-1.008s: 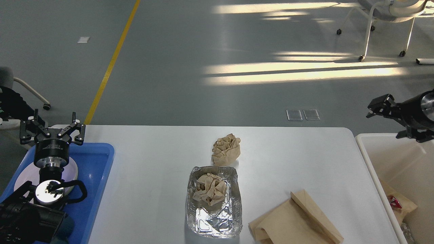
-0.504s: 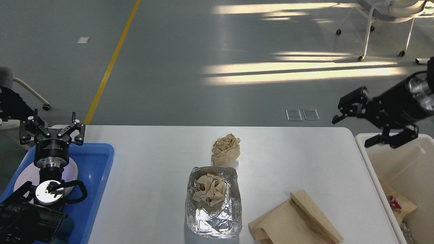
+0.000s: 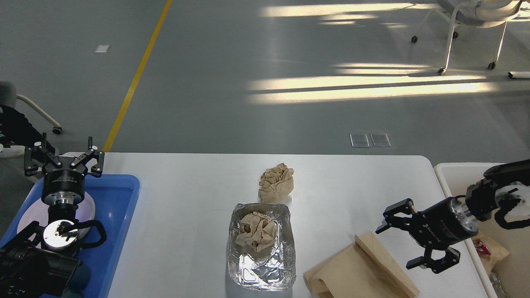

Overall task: Tidy desktop
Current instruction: 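Lower the right gripper onto the flat brown paper bag and grasp it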

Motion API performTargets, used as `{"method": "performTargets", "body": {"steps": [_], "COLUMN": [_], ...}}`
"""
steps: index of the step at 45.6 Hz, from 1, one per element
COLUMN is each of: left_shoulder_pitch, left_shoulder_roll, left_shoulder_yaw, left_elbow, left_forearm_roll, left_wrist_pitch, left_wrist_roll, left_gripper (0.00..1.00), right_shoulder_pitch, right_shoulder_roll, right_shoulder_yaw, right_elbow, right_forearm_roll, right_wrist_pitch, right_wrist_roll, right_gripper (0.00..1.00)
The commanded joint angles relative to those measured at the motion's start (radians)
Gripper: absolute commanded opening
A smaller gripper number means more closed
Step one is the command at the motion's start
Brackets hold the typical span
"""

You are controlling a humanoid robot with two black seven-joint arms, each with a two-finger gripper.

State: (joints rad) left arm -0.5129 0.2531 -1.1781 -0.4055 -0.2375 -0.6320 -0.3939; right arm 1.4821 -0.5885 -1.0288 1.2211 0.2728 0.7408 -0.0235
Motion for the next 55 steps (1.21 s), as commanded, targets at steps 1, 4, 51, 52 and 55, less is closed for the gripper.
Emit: {"method": "performTargets", "body": {"steps": [1, 4, 51, 52, 55], "left_shoulder_pitch": [0.001, -0.001, -0.001, 0.001, 0.001], "left_shoulder_roll": [0.000, 0.000, 0.000, 0.000, 0.000], "left_shoulder_yaw": [0.000, 0.000, 0.000, 0.000, 0.000], "left_elbow": [0.001, 0.001, -0.001, 0.001, 0.001], "left_forearm_roll": [0.000, 0.000, 0.000, 0.000, 0.000], "left_wrist_pitch": [0.000, 0.000, 0.000, 0.000, 0.000], "left_wrist_roll": [0.000, 0.001, 0.000, 0.001, 0.000], "left_gripper": [0.96, 0.96, 0.96, 0.96, 0.96], "right_shoulder_pitch": [-0.057, -0.077, -0.312, -0.312, -0.312], "right_shoulder_roll": [-0.001, -0.001, 0.021, 0.021, 0.024], "right_shoulder_yaw": [0.026, 0.026, 0.118, 0.118, 0.118], "right_elbow": [-0.003, -0.009, -0.098, -0.103, -0.126], "right_forearm_roll": [0.071, 0.115, 0.350, 0.349, 0.349], "right_wrist_pitch": [-0.034, -0.035, -0.204, -0.204, -0.207], "right_wrist_roll": [0.000, 0.000, 0.002, 0.002, 0.004], "right_gripper": [1.00, 1.00, 1.00, 1.00, 1.00]}}
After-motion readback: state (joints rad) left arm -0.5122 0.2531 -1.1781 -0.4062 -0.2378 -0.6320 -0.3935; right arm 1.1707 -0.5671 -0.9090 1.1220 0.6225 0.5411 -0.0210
